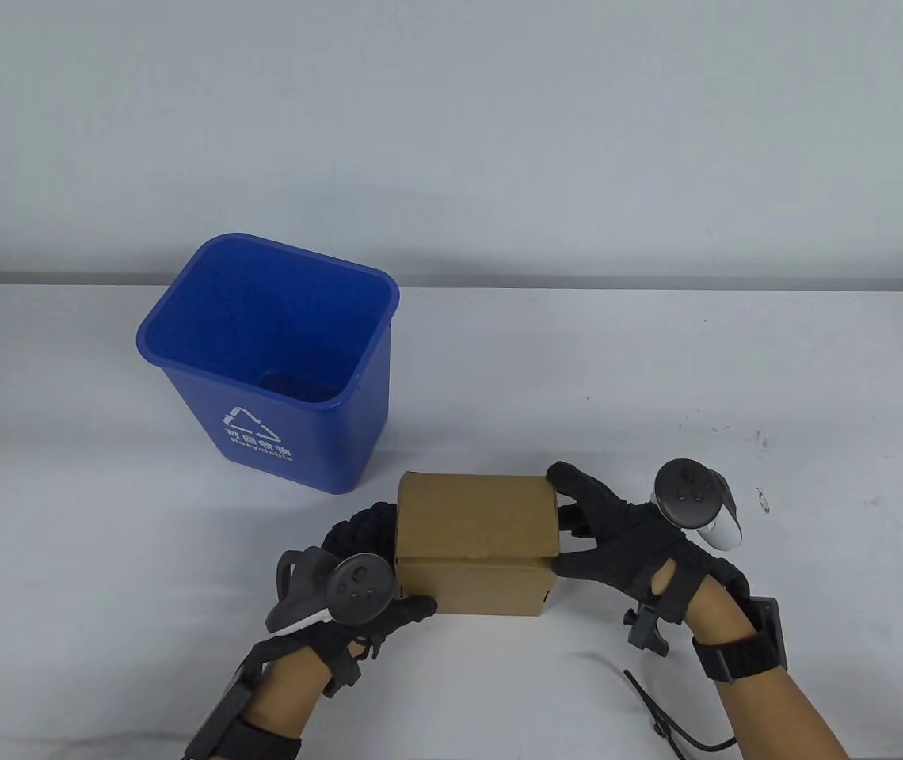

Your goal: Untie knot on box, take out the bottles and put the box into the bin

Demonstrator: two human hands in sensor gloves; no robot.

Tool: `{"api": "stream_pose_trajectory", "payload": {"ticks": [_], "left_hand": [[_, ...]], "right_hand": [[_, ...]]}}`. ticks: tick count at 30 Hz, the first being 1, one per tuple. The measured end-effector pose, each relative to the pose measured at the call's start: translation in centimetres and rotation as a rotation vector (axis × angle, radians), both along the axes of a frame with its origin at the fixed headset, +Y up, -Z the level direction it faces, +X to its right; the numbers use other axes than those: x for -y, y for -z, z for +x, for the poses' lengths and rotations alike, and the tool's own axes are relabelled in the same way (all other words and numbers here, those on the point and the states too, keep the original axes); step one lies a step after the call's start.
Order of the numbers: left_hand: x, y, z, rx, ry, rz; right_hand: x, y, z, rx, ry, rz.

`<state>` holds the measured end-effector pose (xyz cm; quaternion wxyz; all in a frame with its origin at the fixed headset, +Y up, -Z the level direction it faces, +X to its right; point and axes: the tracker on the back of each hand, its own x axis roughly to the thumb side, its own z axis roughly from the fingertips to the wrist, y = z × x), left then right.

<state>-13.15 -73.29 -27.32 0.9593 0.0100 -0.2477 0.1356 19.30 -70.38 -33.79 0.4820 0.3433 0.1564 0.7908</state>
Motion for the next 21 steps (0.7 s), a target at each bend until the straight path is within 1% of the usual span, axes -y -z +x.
{"api": "stream_pose_trajectory", "payload": {"ticks": [16, 18, 19, 21], "left_hand": [[-0.2, -0.3, 0.2, -0.009, 0.027, 0.027], [-0.3, -0.1, -0.1, 0.0, -0.01, -0.003], [-0.4, 0.1, -0.5, 0.01, -0.056, -0.04], [-0.9, 0.5, -1.7, 0.021, -0.191, -0.156]], "right_hand": [[0.3, -0.6, 0.0, 0.093, 0.105, -0.047], [0.4, -0.8, 0.0, 0.089, 0.103, -0.066], [0.3, -1.0, 0.0, 0.08, 0.1, -0.084], [0.2, -1.4, 0.2, 0.068, 0.085, -0.128]]}}
